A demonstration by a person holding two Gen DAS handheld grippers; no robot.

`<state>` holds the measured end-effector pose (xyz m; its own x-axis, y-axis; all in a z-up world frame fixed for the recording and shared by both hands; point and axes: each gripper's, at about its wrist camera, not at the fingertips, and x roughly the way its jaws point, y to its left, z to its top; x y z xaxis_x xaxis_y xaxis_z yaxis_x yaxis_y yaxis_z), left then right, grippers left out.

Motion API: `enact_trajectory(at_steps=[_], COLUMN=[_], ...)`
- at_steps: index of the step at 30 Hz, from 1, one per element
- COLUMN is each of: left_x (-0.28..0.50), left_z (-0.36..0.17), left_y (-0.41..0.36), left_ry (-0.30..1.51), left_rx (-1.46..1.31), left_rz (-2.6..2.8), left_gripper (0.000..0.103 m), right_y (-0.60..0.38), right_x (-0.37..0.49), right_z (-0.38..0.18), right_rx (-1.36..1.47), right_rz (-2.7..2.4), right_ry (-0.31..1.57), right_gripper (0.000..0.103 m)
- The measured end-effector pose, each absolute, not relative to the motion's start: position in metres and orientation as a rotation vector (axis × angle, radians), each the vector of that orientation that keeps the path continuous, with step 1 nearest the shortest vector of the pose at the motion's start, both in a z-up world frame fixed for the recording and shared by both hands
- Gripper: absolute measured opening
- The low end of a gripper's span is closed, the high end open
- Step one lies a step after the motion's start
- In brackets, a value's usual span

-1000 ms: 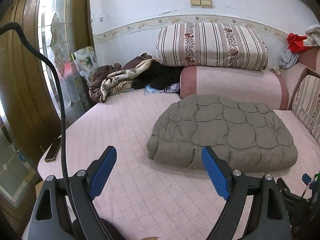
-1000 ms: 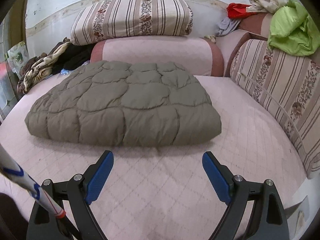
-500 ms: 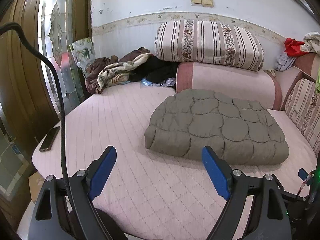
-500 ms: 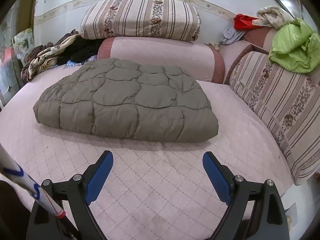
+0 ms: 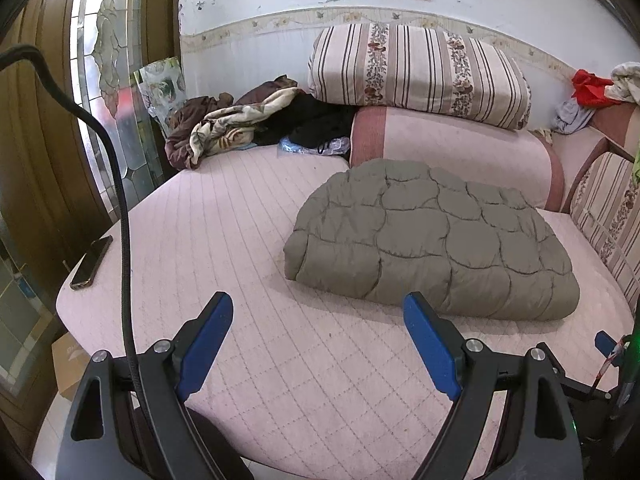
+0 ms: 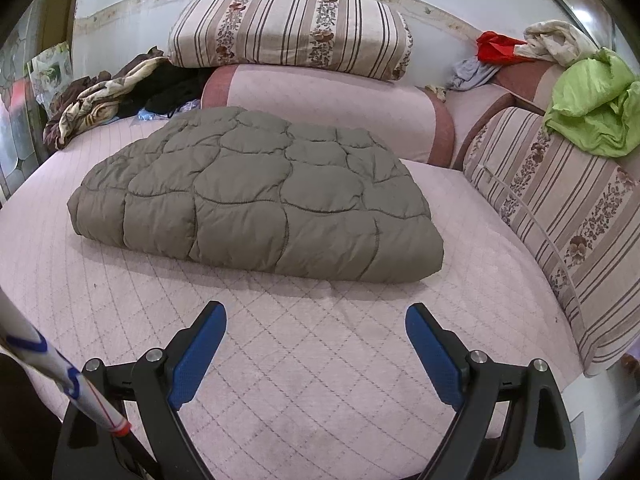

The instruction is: Fold large clothes

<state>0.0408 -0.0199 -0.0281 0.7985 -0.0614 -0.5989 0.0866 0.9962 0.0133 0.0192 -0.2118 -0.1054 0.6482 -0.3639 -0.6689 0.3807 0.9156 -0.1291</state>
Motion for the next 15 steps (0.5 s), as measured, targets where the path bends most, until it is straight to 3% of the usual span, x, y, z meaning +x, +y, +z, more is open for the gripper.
enact_trajectory(at_steps=[15], left_x=[0.045], left_z=[-0.038], left_y=[-0.030], left_ry=[0.629], left_rx=[0.063], left_rz=[-0.062], left_gripper=[0.086], right_y=[-0.204], right_x=[0.031], right_z=[-0.110], right_rx=[0.012], right_rz=[-0.409], right_ry=[0.775], right_gripper=[0.094])
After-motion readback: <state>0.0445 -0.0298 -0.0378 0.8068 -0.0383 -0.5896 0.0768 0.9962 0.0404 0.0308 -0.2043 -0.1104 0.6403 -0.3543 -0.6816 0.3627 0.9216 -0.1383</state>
